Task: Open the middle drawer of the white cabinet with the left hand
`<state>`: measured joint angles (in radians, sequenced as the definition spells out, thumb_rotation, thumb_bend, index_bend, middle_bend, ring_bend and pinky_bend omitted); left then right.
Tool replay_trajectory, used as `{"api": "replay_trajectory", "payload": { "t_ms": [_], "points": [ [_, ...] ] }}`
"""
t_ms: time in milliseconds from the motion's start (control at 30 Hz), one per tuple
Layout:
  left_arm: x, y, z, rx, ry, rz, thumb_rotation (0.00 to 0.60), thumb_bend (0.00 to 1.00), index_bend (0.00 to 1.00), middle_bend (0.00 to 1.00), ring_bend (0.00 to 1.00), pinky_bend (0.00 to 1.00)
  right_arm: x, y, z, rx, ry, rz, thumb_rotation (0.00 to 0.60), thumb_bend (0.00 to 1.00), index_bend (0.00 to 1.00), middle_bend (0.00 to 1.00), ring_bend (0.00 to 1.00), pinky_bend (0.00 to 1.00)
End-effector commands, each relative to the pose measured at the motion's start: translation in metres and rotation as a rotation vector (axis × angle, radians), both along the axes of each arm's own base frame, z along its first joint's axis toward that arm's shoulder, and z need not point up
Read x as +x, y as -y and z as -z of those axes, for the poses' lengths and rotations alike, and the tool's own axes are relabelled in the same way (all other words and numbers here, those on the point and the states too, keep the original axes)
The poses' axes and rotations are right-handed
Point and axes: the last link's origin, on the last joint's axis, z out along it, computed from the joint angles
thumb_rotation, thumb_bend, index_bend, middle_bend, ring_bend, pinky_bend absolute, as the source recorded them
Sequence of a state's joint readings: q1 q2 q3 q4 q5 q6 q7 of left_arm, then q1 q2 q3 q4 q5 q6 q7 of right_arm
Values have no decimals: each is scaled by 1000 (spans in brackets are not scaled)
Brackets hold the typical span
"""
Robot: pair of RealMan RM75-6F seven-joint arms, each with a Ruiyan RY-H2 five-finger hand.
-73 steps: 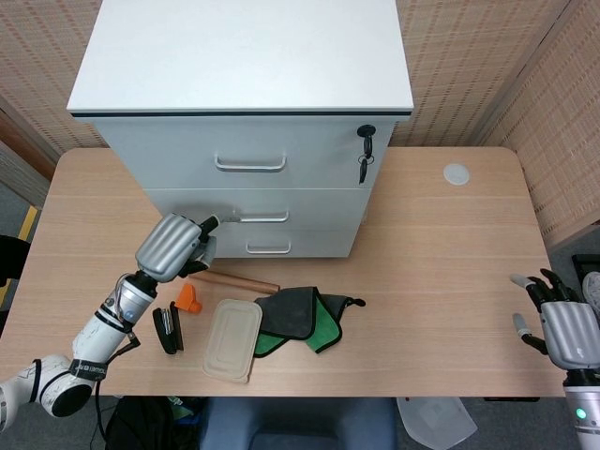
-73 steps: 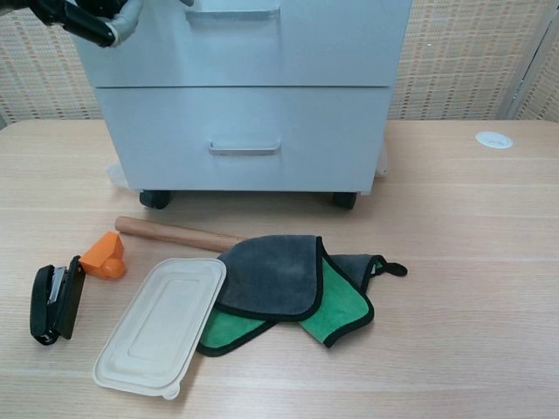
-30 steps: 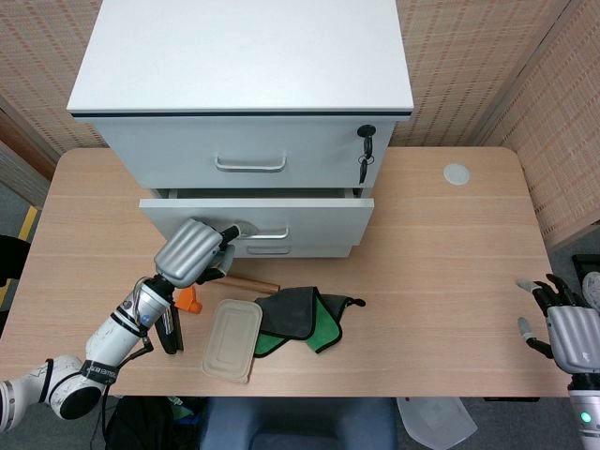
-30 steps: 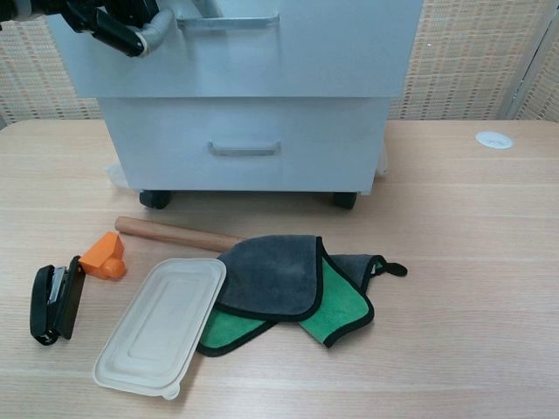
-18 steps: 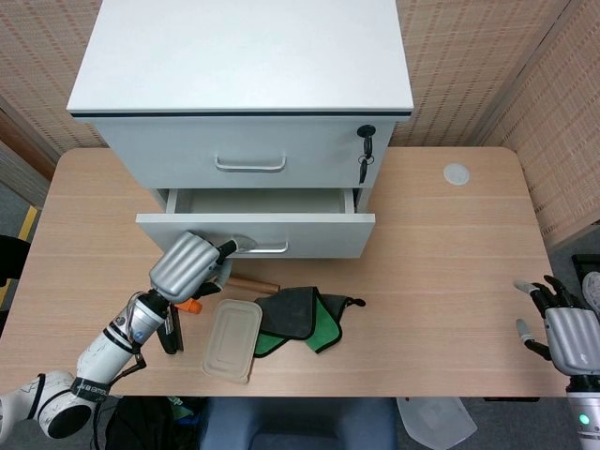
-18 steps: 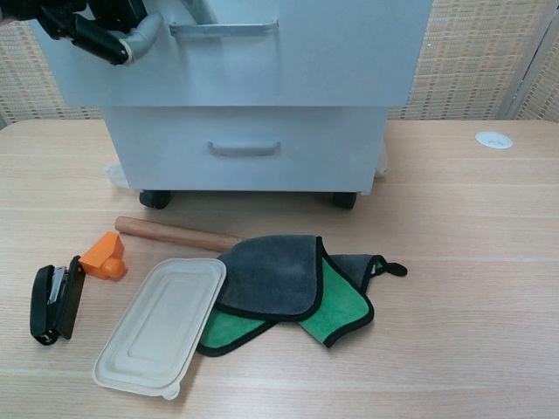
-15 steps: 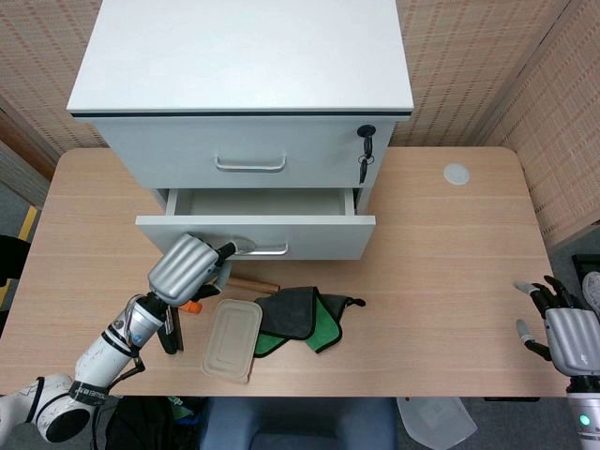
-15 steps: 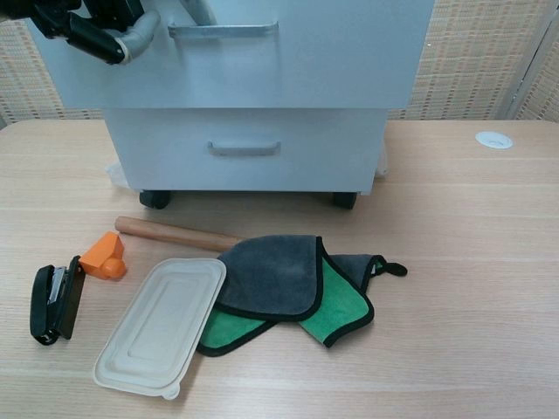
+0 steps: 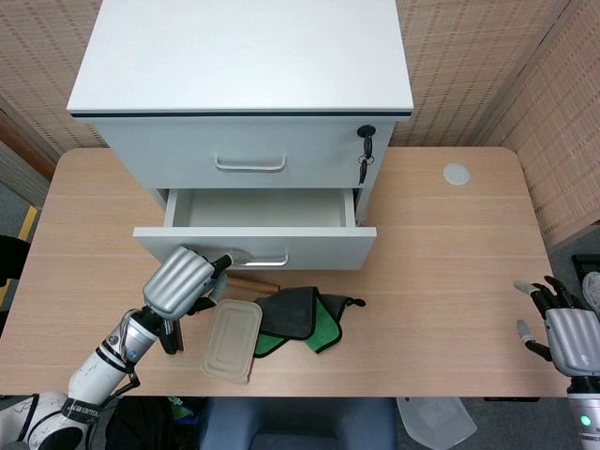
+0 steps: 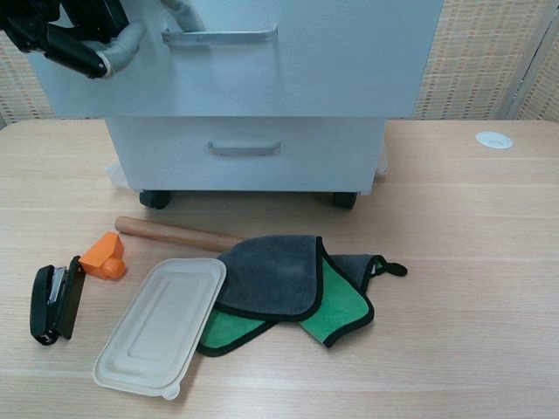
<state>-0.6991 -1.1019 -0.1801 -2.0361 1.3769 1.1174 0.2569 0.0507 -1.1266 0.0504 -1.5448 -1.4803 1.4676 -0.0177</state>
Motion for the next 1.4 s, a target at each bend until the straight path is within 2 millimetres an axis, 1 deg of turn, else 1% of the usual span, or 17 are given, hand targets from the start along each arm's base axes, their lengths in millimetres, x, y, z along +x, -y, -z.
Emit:
{"api": "replay_trajectory", "payload": {
  "t_ms": [33,733,1400],
  "points": [
    [0,4,0,1,-1,0,600,714,291,934,929,992,0,0,0,1,0,1,600,341,235,264,230,285],
    [-7,27,-5,13,1,-15,600,714,296,934,929,992,2,-1,0,1,-2,-2,600,341,235,263,231,285],
    [-12,43,-9,9,-2,-23,600,714,296,934,928,992,1,-1,0,1,-1,0,600,341,235,263,231,285]
  ]
}}
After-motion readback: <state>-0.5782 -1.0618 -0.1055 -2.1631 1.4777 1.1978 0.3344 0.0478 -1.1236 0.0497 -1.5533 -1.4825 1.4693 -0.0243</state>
